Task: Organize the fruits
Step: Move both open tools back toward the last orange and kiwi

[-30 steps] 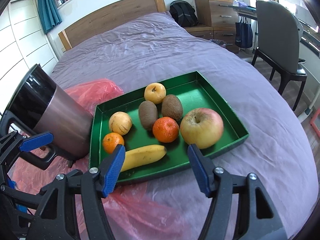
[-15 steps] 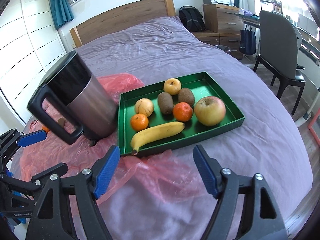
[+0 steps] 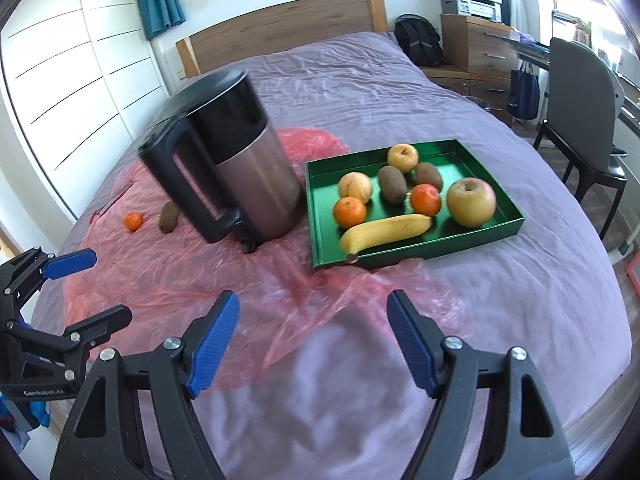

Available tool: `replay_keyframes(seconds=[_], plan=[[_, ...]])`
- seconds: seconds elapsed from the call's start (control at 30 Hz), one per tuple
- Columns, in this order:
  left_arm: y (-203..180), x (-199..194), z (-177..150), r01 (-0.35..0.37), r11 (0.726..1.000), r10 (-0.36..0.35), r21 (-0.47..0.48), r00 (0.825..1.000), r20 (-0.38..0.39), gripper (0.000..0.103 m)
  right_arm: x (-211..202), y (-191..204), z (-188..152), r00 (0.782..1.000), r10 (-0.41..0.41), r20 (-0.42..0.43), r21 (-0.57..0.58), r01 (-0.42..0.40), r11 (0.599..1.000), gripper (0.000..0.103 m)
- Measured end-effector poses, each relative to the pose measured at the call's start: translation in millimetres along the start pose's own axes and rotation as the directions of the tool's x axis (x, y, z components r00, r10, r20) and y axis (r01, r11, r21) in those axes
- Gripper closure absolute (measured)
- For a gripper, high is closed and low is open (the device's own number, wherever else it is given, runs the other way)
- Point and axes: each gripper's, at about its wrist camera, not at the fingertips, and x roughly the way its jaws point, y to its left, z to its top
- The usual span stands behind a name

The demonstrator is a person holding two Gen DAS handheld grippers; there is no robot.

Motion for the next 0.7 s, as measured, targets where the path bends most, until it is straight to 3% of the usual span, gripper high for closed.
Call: replay_keyframes(seconds=[0.23, 0.33, 0.7], plan=[[38, -15, -32, -0.060, 0.996, 0.059, -0.062, 0.998, -0.015, 0.027, 3, 50, -10, 0.999, 0.041, -0.031, -0.077, -0.043, 0.996, 0.000], [61, -20, -46, -0.076, 0.991, 0.074, -0.111, 0.997, -0.019, 0.021, 5, 73, -11, 0.997, 0.057, -0.043, -0.110, -0.062, 0.992, 0.000], [148, -25, -101, -0.140, 0.953, 0.130, -0.270, 0.990, -0.055, 0.011, 20, 151, -8, 0.989, 0.115, -0.089, -0.216, -0.131, 0.968, 0.000]])
